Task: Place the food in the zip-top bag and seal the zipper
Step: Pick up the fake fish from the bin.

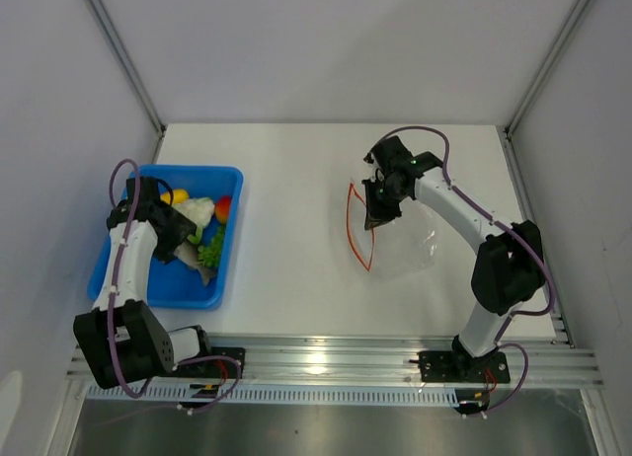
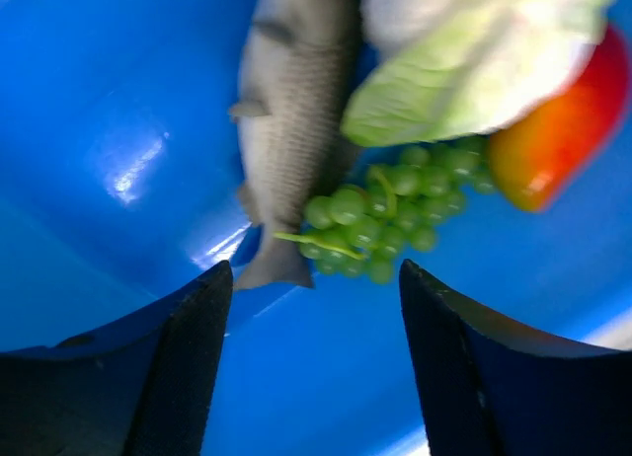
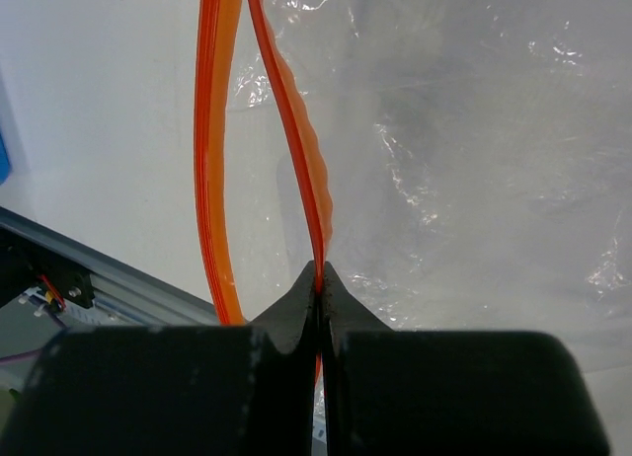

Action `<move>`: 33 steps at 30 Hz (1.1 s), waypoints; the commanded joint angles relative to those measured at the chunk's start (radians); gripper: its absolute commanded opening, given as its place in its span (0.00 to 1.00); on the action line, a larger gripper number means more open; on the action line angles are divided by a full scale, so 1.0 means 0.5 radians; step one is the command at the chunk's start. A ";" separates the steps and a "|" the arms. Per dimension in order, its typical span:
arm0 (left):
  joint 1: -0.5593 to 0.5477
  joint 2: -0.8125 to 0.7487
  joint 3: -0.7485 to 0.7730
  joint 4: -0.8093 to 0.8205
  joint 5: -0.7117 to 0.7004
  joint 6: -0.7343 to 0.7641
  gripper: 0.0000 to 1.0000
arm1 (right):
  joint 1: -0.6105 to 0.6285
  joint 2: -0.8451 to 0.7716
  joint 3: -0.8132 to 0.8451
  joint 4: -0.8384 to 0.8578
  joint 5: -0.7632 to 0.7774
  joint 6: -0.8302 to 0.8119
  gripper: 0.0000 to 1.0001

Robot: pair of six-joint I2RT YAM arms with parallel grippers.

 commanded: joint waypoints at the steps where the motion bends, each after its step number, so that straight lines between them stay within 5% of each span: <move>1: 0.127 0.032 -0.093 0.111 0.075 0.036 0.68 | 0.001 -0.079 -0.003 0.064 -0.095 -0.006 0.00; 16: 0.232 0.621 0.023 0.286 0.017 0.162 0.78 | -0.026 -0.113 -0.168 0.184 -0.169 0.030 0.00; 33: 0.259 0.860 0.032 0.587 0.088 0.208 0.70 | -0.106 -0.165 -0.282 0.248 -0.163 0.104 0.00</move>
